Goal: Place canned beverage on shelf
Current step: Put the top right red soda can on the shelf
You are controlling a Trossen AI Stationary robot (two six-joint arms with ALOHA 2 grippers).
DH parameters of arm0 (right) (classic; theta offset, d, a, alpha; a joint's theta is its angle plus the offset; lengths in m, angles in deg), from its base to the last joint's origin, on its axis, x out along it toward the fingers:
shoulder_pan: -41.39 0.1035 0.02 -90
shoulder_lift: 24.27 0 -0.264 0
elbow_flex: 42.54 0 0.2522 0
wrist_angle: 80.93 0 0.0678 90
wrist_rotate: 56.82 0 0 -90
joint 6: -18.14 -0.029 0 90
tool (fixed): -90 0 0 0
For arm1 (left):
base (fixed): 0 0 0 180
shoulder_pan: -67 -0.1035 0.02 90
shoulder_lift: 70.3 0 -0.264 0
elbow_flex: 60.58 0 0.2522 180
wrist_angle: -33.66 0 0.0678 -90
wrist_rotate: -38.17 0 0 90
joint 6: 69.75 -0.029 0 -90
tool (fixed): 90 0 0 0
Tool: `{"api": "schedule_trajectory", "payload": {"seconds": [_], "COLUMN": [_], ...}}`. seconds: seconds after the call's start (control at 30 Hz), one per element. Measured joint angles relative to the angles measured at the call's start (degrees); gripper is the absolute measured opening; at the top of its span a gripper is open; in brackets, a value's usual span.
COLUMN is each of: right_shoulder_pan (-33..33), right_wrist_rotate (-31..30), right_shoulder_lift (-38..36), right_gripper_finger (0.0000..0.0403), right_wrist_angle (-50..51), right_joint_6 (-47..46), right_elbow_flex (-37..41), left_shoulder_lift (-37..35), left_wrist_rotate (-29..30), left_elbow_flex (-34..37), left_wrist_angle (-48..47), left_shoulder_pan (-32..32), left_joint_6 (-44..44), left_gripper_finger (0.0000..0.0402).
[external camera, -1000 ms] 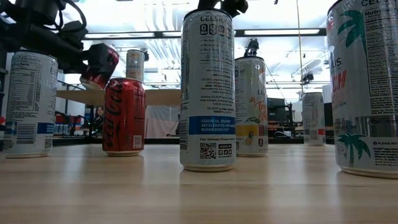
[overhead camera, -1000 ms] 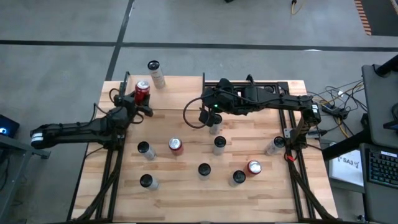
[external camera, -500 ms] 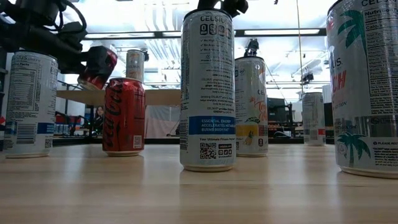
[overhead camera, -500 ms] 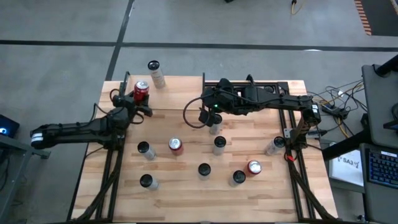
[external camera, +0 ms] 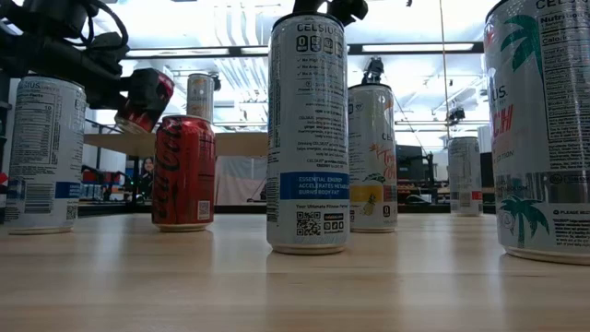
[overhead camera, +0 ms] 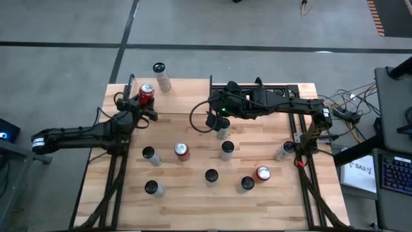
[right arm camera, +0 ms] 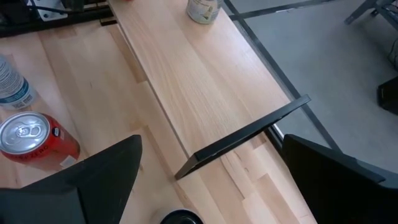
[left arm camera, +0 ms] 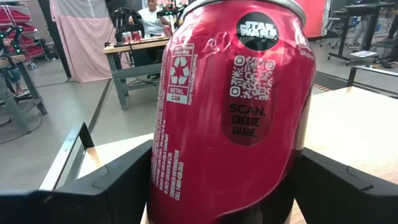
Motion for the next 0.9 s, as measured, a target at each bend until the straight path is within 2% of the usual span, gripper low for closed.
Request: {"api": "schedule_trajectory", "payload": {"seconds": [0.2, 0.9], "right_shoulder_pan": [0.0, 0.0], "right_wrist_rotate": [0.01, 0.04], "right_shoulder_lift": [0.0, -0.02], "right_gripper_finger": [0.0379, 0.0379], "right_wrist_angle": [0.0, 0.44], "right_joint_6": [0.14, 0.14], "right_elbow_flex": [0.0, 0.0], "left_shoulder_lift": [0.02, 0.04], "left_wrist_rotate": [-0.02, -1.81], "left_elbow_flex": [0.0, -0.16], "left_wrist_angle": [-0.11, -3.11], "left_shoulder_pan": [0.0, 0.0], "left_joint_6": [0.0, 1.31], "left_gripper_finger": [0.0329, 0.0331]}}
